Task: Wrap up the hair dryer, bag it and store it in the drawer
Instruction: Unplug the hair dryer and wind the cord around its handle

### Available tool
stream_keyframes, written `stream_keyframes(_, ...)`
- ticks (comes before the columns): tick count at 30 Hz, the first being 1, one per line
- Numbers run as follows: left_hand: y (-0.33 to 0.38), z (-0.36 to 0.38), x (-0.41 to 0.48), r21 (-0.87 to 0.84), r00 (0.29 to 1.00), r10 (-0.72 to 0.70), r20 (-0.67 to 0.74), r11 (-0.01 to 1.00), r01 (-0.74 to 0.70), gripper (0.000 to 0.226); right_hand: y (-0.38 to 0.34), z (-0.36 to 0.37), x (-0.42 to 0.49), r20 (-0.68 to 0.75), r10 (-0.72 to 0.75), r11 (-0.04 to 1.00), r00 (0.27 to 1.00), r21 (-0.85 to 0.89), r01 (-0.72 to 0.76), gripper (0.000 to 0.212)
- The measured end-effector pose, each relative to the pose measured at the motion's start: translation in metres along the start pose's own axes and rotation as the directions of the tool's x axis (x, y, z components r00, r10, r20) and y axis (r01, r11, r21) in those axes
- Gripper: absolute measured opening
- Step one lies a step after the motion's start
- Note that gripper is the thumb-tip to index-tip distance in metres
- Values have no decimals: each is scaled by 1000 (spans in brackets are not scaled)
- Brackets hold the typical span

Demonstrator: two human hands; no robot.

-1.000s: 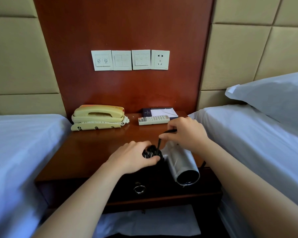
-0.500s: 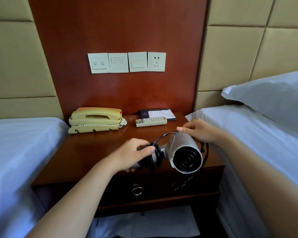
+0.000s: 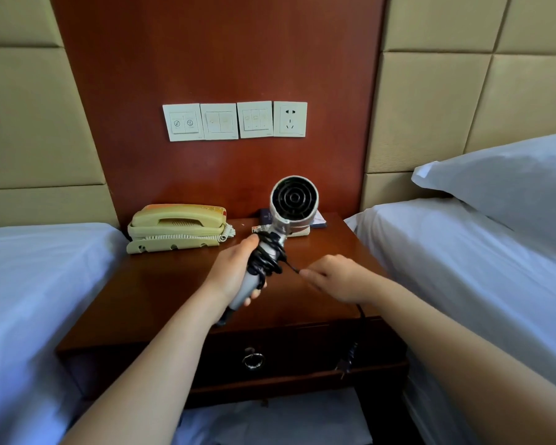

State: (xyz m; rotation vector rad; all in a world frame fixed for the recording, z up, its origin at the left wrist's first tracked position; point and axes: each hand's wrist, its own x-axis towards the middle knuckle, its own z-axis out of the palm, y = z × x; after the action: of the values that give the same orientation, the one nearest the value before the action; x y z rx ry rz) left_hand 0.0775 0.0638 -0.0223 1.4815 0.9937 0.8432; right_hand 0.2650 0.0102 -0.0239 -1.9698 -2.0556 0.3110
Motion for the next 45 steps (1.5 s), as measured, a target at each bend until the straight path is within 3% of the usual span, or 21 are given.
stream_keyframes(4, -8, -3, 3, 42, 987, -77, -145, 996, 84, 48, -38, 6, -14, 58, -3, 955, 998, -297, 20, 32)
stream_keyframes(7, -13, -2, 4, 147, 976, -77, -201, 983, 108, 49, -61, 18, -21, 87, -105, 843, 991, -521, 135, 21)
stream_keyframes(11, -16, 1, 3, 317, 963, -49, -265, 939, 135, 49, -72, 30, -20, 97, -191, 761, 977, -614, 210, 22)
stream_keyframes(18, -17, -1, 6, 338, 976, -211, -47, 916, 214, 43, -61, 34, -14, -64, -194, 836, 979, -533, 131, 19)
stream_keyframes(23, -8, -1, -4, 301, 951, -281, 125, 925, 234, 26, -57, 32, -9, -89, -72, 928, 993, -372, 34, 28)
stream_keyframes(27, -8, -1, -2, 349, 962, -257, 90, 913, 211, 28, -49, 19, -4, 24, -24, 994, 999, -107, 27, 22)
stream_keyframes(29, -10, -1, 0, 403, 962, -256, 100, 894, 196, 45, -47, 12, -4, 77, -36, 997, 996, -60, 41, 18)
stream_keyframes(31, -11, -1, 2, 498, 955, -269, 128, 850, 173, 62, -47, 8, -5, 105, -55, 999, 993, 7, 54, 20)
stream_keyframes(34, -8, 5, 0, 655, 962, -238, 132, 749, 95, 63, -51, 4, -5, 79, -72, 994, 994, 91, 65, 19)
stream_keyframes(40, -5, 18, -5, 817, 993, -104, 48, 576, 21, 51, -56, -2, -6, -128, -181, 982, 975, 33, 187, 21)
stream_keyframes(43, -6, 19, -5, 845, 997, -68, 48, 535, -4, 53, -54, -5, -6, -113, -186, 977, 976, 83, 196, 20)
stream_keyframes(45, -7, 21, -7, 861, 997, -50, 57, 508, -24, 48, -53, -7, -8, -133, -187, 982, 973, 7, 189, 19)
